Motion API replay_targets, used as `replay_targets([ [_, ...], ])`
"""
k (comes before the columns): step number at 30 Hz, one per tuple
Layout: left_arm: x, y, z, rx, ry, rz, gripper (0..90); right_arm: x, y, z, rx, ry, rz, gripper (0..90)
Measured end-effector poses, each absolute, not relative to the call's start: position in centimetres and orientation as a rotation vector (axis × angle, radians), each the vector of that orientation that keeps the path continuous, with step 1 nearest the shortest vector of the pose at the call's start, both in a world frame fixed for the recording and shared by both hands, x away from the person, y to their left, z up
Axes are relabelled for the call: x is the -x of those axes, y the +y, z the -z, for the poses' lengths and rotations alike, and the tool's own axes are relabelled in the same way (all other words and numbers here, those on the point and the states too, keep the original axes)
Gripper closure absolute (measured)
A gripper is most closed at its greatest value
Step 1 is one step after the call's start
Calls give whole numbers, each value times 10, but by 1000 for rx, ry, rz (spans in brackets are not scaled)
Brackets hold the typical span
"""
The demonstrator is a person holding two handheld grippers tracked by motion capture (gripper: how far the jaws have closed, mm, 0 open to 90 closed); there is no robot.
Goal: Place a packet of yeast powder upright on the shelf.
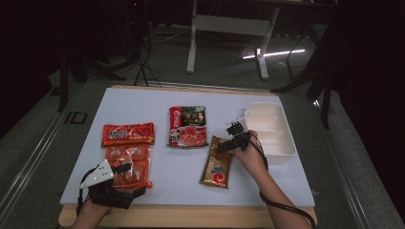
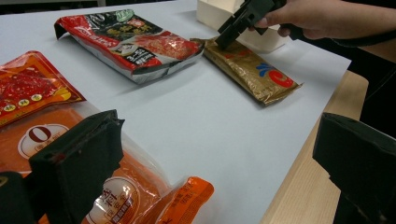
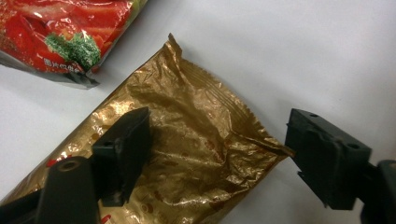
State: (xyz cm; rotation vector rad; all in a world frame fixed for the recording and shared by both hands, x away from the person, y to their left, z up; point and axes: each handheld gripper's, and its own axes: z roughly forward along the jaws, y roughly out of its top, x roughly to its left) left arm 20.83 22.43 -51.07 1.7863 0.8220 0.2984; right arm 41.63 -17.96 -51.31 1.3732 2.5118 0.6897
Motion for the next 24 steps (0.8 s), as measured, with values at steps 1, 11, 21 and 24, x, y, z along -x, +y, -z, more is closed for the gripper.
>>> replay_targets([
  [1,-208,224,511,-1786,822,-299,16,-417,-180,513,-1375,2520,-678,262],
  [11,-209,222,512,-1805,822,-288,16,-421,-184,513,-1444,2590,-600,564],
  [21,-209,222,512,-1812,827,-288,16,-405,-162,517,-1184,2545,-369,842],
  [24,-209,223,512,-1811,829,-289,16,-404,-164,516,-1172,2542,-383,865],
])
